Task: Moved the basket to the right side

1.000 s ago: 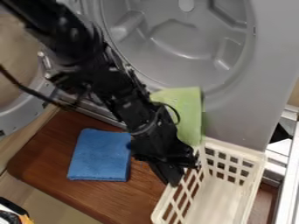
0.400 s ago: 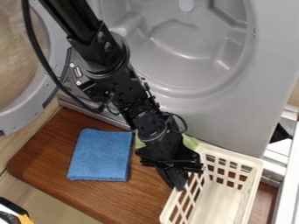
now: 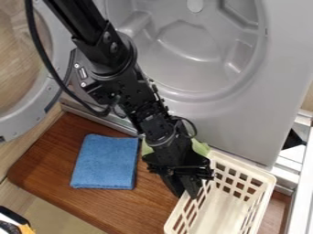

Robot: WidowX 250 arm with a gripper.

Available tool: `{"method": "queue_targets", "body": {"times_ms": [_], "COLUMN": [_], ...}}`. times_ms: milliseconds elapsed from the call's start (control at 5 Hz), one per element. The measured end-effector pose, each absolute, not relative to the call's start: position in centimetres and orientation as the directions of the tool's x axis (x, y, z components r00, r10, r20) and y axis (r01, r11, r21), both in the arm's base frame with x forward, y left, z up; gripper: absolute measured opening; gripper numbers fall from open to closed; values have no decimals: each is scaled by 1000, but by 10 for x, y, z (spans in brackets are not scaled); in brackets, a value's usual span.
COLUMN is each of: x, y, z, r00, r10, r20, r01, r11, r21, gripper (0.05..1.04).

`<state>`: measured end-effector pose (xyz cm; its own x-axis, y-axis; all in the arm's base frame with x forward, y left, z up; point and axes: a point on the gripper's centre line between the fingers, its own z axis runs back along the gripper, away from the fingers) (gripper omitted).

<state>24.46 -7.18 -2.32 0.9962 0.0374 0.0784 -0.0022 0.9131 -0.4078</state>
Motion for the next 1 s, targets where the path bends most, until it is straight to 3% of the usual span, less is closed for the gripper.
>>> {"method": "queue_targets", "body": {"times_ms": [200,400,600,1000], "x": [244,244,244,239], "y": [-71,-70,-65,-47], "z": [-23,-16,-1,49], "r00": [996,996,993,977], "r10": [36,38,37,81], "r20": [77,82,112,195], "r01": [-1,-2,9,10], "r11": [913,914,924,904], "r21": [-408,-406,-382,-427], "gripper": [800,1004,1003,1000]}}
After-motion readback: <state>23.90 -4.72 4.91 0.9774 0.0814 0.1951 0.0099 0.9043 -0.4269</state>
